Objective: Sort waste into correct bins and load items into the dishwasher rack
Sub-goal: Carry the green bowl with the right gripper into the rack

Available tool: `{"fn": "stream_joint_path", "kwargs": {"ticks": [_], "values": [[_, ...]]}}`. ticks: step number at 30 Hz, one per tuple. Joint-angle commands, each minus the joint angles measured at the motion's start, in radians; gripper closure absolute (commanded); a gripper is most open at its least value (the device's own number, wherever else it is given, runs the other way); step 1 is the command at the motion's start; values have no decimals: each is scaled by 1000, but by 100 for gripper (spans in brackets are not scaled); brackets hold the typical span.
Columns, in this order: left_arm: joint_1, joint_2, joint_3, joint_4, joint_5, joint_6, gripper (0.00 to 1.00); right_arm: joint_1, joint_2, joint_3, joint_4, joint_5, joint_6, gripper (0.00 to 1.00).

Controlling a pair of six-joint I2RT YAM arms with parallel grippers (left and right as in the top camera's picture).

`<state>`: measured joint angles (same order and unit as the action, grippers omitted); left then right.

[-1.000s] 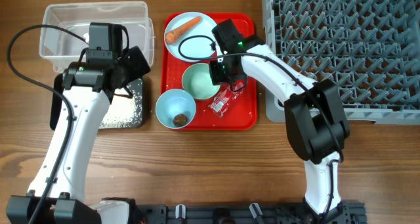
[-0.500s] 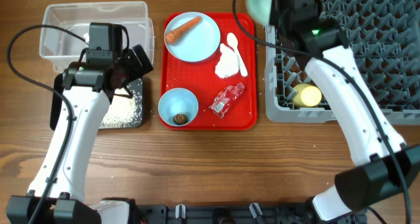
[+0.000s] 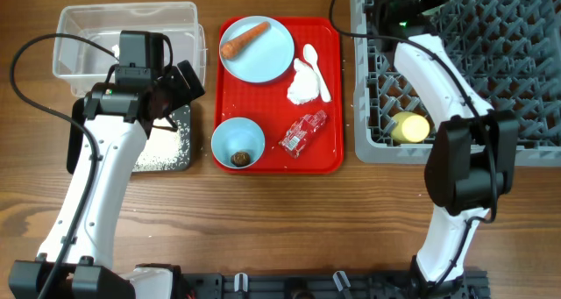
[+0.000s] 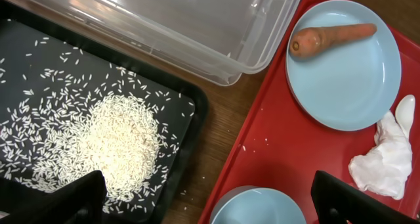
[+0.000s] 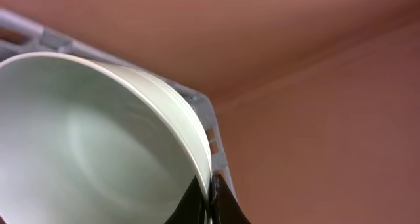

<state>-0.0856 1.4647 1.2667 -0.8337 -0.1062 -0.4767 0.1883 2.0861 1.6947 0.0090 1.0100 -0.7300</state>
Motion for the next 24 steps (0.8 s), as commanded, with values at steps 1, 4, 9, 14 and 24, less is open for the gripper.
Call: {"fn": "stream_joint_path", "kwargs": {"ticks": [1, 4, 9, 14, 24], "values": [[5, 5, -4, 2, 5, 0, 0, 5, 46, 0, 5, 37, -57, 96], [5, 5, -4, 2, 5, 0, 0, 7, 69, 0, -50, 28, -55, 96], [5, 5, -4, 2, 5, 0, 0, 16, 83, 0, -47, -23, -53, 96], [5, 5, -4, 2, 5, 0, 0, 16, 84, 0, -29, -86, -52, 96], [5, 5, -4, 2, 5, 0, 0, 18, 84, 0, -54, -212, -21, 96]]}}
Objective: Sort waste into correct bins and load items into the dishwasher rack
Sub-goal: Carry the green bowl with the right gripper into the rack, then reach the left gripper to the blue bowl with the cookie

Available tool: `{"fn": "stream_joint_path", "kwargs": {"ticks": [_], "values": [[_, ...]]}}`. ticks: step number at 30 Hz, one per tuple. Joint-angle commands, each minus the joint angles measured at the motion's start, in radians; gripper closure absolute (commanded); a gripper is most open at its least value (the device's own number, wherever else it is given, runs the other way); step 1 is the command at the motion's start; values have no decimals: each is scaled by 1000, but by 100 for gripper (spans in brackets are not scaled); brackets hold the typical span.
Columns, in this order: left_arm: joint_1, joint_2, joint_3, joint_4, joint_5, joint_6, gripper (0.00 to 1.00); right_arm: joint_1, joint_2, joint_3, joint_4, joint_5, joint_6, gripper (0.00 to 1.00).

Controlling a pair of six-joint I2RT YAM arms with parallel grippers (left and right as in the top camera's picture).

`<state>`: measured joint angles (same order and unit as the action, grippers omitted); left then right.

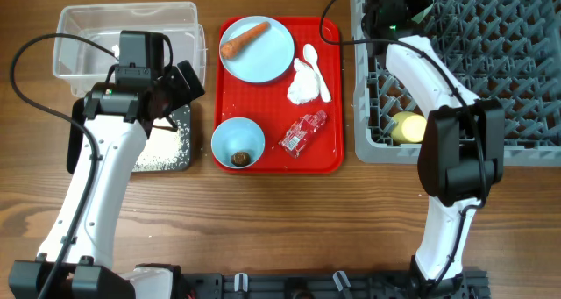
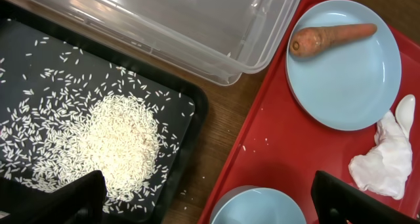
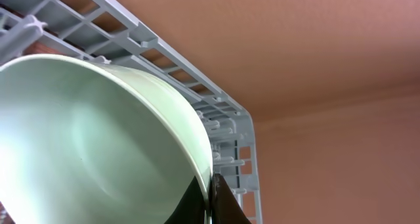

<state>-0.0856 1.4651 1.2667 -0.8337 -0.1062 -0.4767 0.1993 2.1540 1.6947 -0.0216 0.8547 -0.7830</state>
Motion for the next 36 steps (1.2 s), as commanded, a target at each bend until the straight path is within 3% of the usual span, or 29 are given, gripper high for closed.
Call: {"fn": "stream_joint_path", "kwargs": {"ticks": [1, 7, 12, 13, 14, 15, 20, 23, 25, 28, 30, 36], "values": [[5, 5, -4, 2, 5, 0, 0, 9, 16, 0, -42, -64, 34, 96], [5, 5, -4, 2, 5, 0, 0, 87, 16, 0, -166, -71, 34, 94], [5, 5, -4, 2, 5, 0, 0, 158, 16, 0, -302, -71, 35, 75], [5, 5, -4, 2, 5, 0, 0, 169, 16, 0, -344, -71, 48, 65], [5, 5, -4, 2, 5, 0, 0, 174, 16, 0, -365, -71, 68, 39], [5, 5, -4, 2, 5, 0, 0, 175, 15, 0, -385, -71, 120, 0], [5, 5, -4, 17, 5, 0, 0, 175, -26, 1, -375, -71, 285, 0], [5, 5, -4, 13, 6, 0, 0, 176, -158, 2, -378, -82, 489, 0], [5, 5, -4, -2, 17, 1, 0, 183, -247, 2, -491, -273, 671, 0], [4, 5, -4, -6, 32, 2, 1, 185, -366, 1, -688, -771, 708, 0], [-2, 1, -4, -32, 116, 71, 11, 185, -412, 1, -774, -990, 707, 0], [-120, -1, -4, -207, 184, 111, 27, 185, -423, 0, -973, -1158, 714, 4]]}}
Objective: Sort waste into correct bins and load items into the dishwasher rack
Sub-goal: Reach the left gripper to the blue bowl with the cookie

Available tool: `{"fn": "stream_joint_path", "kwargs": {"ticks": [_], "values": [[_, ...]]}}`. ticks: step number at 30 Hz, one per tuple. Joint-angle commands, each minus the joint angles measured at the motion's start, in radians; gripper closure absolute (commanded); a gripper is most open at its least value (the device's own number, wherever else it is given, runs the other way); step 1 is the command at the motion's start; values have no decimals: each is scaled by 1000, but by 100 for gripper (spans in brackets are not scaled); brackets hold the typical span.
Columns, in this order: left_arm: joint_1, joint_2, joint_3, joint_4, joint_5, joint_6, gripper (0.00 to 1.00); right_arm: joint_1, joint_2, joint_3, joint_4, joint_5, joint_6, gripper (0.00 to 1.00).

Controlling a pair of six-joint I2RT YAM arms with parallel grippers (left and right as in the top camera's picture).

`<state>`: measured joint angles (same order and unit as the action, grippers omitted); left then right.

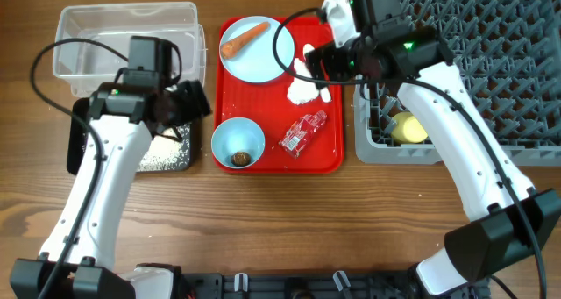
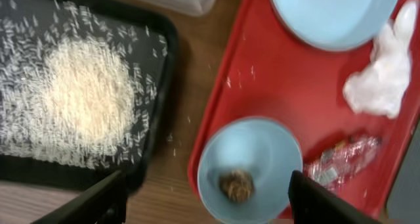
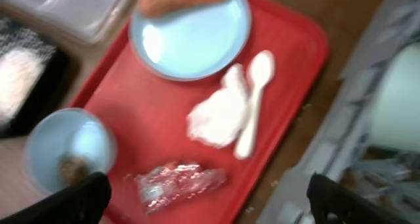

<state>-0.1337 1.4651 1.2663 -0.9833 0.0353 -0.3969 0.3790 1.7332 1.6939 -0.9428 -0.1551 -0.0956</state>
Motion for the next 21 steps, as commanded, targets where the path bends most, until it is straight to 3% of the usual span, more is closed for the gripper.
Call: {"fn": "stream_joint_path", "kwargs": {"ticks": [1, 4, 6, 10, 18, 21], "values": [[-95, -1, -4, -69, 42, 31, 29, 5, -3, 1, -66, -163, 44, 5], [-182, -1, -4, -76, 42, 31, 45, 5, -3, 0, -111, -165, 56, 9], [-208, 0, -4, -77, 42, 31, 46, 5, -3, -1, -122, -165, 82, 9], [-257, 21, -13, -72, 39, 31, 58, 3, -3, -1, -140, -155, 98, 11], [-397, 216, -62, 135, 25, 27, 81, -100, -3, -1, -134, -150, 106, 12], [-441, 280, -62, 174, -34, 27, 82, -106, -3, -1, -135, -150, 102, 12]]}}
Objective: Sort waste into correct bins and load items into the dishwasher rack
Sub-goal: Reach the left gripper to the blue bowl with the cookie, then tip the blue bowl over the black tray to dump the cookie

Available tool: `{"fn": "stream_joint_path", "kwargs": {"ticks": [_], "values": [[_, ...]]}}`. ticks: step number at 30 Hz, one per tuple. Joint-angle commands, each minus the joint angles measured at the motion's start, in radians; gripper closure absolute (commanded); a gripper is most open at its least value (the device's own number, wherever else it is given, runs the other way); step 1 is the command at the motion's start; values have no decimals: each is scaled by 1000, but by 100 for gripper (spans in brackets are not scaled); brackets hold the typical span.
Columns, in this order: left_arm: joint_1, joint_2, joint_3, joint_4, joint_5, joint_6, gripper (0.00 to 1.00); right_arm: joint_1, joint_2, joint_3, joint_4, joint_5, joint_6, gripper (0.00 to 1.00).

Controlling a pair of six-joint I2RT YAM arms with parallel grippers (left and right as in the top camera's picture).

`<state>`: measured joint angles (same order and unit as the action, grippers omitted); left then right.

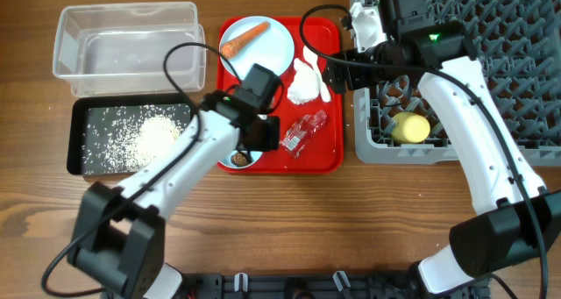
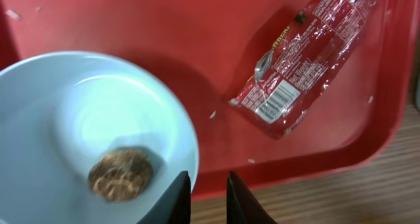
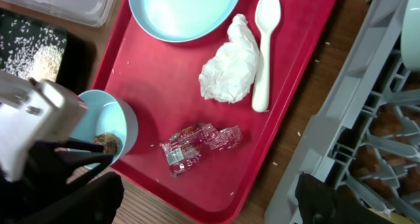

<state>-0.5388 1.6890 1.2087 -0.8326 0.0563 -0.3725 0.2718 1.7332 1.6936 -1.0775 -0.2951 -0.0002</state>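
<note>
On the red tray (image 1: 329, 163), a blue bowl (image 2: 85, 112) holds a brown food scrap (image 2: 121, 173). My left gripper (image 2: 207, 199) hangs low at its near-right rim. The jaws are narrowed, one finger over the rim, and only tray and wood show in the gap. A crinkled clear-red wrapper (image 3: 200, 145) lies just right of the bowl. A blue plate (image 1: 267, 58) carries a carrot (image 1: 244, 38). A crumpled tissue (image 3: 228, 69) and a white spoon (image 3: 264, 50) lie beside them. My right gripper (image 3: 203, 204) hovers open above the tray's right side.
The grey dishwasher rack (image 1: 456, 154) stands on the right with a yellow cup (image 1: 410, 128) in it. A clear plastic bin (image 1: 61, 49) sits at the back left. In front of it is a black tray (image 1: 74, 141) of rice. The left arm stretches across the table's middle.
My left gripper was wide open above the blue bowl and the rice tray. It is now down at the bowl's rim with narrowed jaws. My right gripper has shifted slightly over the tray.
At first my right gripper was shut on a pale bowl at the rack's far left corner, while the left hung open over the rice tray. The bowl was then lower in the rack. Later the right gripper was open over the red tray, and the left now meets the blue bowl.
</note>
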Motion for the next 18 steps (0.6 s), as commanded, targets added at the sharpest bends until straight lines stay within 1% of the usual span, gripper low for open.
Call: {"fn": "stream_joint_path", "kwargs": {"ticks": [1, 6, 10, 12, 14, 15, 16, 18], "values": [[-47, 82, -5, 34, -54, 2, 82, 2, -3, -1, 1, -10, 7, 12], [-54, 172, -5, 41, -85, 2, 84, 2, -3, -1, 3, -10, 4, 12], [-55, 175, 0, 42, -98, -1, 84, 2, -3, -1, 2, -10, 3, 12], [-55, 162, 37, -7, -91, -1, 84, 2, -3, -1, 5, -10, 3, 11], [-55, 136, 108, -92, -92, 3, 84, 2, -3, -1, 3, -10, 3, 11], [-55, 126, 133, -117, -92, 6, 84, 2, -3, -1, 3, -10, 3, 8], [-55, 115, 149, -129, -92, 18, 83, 2, -3, -1, 3, -10, 2, 7], [-55, 93, 155, -129, -92, 29, 76, 2, -3, -1, 5, -10, 0, 6]]}}
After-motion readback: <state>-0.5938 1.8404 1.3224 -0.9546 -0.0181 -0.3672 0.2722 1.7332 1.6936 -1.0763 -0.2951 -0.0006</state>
